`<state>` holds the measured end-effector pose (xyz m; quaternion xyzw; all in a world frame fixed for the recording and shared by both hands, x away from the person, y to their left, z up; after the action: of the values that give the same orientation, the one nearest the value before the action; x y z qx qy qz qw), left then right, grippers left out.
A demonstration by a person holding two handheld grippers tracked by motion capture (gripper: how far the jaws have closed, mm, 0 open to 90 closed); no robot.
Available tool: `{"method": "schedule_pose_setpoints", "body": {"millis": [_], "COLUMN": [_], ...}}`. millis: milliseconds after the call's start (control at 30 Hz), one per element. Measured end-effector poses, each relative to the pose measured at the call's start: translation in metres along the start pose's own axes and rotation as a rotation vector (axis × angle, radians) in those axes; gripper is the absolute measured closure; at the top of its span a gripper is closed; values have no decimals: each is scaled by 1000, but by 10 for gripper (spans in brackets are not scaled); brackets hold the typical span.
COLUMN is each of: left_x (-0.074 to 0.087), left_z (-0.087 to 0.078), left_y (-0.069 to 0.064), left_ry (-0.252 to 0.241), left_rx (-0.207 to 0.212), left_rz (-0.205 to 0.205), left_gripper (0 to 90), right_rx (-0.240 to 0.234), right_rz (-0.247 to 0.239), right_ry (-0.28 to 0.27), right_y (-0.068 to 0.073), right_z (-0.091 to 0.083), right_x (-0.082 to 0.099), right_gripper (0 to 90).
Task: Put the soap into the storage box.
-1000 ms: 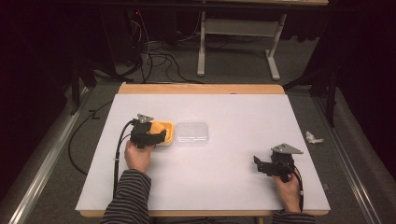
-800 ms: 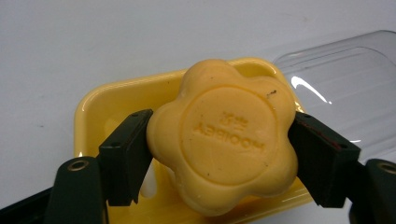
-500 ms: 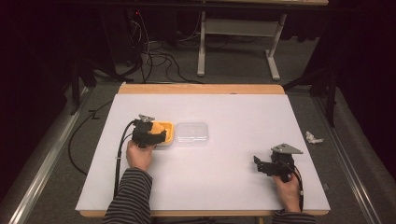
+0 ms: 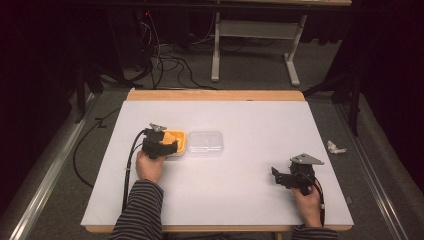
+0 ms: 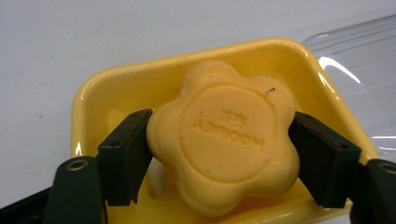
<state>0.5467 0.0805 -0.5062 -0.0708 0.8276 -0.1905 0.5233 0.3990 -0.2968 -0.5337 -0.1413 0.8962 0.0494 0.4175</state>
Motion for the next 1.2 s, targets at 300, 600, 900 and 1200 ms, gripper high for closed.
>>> {"method": "schedule_pose_setpoints", "body": {"millis": [300,600,900,1200], "left_x": [-2,-14,-29,-35], "left_z": [0,-13,-35,-62], "left_y": [1,-5,-14,-26], "left_ry": [-28,-97,-171,-221], "left_rx": [0,19,65,110], "left_rz": [-2,-8,-37,-63], "left_gripper": [258,212,203,202], "right_rx": [-2,-3,1,3], "right_rz": [2,-3,-11,-11], "right_ry": [6,14,17,17], "right_y": [1,1,1,1], "right_z": [0,1,1,1], "right_x": [0,1,1,1], "right_gripper": [155,155,155,155]}}
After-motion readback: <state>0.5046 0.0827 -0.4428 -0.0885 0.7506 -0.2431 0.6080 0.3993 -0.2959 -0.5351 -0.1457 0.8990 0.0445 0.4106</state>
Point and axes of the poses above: each handheld gripper's, and its own axes: z roughly forward along the jaws, x roughly out of its underside, y roughly to its left, the point moved 8 cm from there along z, roughly forward along the jaws, and after that the axes turned 1 degree about -y, right-handed, at the moved point
